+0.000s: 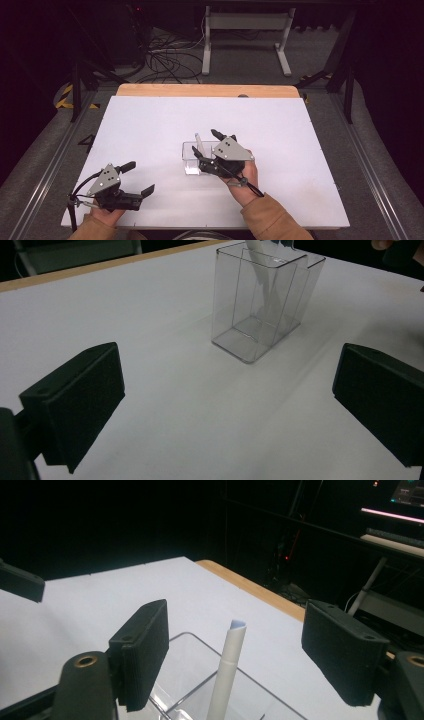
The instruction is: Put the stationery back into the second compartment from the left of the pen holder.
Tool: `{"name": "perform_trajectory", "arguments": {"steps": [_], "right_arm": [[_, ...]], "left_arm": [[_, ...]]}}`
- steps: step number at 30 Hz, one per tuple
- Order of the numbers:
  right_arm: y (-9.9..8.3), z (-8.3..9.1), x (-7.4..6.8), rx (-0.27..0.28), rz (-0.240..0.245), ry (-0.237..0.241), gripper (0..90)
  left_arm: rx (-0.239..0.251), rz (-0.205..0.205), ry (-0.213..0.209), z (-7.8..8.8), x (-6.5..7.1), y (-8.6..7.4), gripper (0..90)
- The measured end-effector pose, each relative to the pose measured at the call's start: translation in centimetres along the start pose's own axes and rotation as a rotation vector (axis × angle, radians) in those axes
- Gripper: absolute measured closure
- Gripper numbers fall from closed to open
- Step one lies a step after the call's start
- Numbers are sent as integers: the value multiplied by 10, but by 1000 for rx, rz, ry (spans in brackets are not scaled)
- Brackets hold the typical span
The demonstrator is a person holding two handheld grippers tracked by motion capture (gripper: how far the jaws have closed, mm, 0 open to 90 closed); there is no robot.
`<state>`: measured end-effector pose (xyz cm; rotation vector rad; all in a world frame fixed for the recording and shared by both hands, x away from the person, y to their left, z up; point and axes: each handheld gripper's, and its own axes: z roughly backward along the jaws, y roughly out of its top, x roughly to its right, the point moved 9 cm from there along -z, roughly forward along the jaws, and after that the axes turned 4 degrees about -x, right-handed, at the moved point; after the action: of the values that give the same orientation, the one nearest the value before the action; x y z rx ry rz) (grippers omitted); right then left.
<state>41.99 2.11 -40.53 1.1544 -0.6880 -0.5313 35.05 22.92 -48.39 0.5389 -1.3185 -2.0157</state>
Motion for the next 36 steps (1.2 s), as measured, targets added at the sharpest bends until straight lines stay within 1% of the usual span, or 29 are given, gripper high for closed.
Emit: {"name": "perform_trajectory", "arguments": {"steps": [6,9,12,13,17,22,26,28,33,36], "right_arm": [[12,9,2,6,-1,43,275],[16,13,4,13,-13,64,275],[17,16,6,13,-16,70,276],[17,17,7,11,-17,75,276],[18,21,9,10,-21,91,276],[19,34,20,19,-26,74,276],[14,45,33,10,-34,64,265],[10,51,39,-1,-46,73,219],[-3,65,54,-11,-53,64,189],[-12,73,61,-29,-60,67,178]], "left_arm": [[1,-1,6,2,-1,0,11],[-1,-2,8,2,-2,0,11],[3,-4,11,3,-2,0,11],[7,2,11,3,-2,1,11],[2,-3,13,3,-3,0,11],[6,3,13,3,-2,1,11],[9,5,16,3,-3,1,11],[11,6,17,3,-3,1,11],[11,3,23,4,-3,1,11],[11,7,24,4,-3,1,11]]}}
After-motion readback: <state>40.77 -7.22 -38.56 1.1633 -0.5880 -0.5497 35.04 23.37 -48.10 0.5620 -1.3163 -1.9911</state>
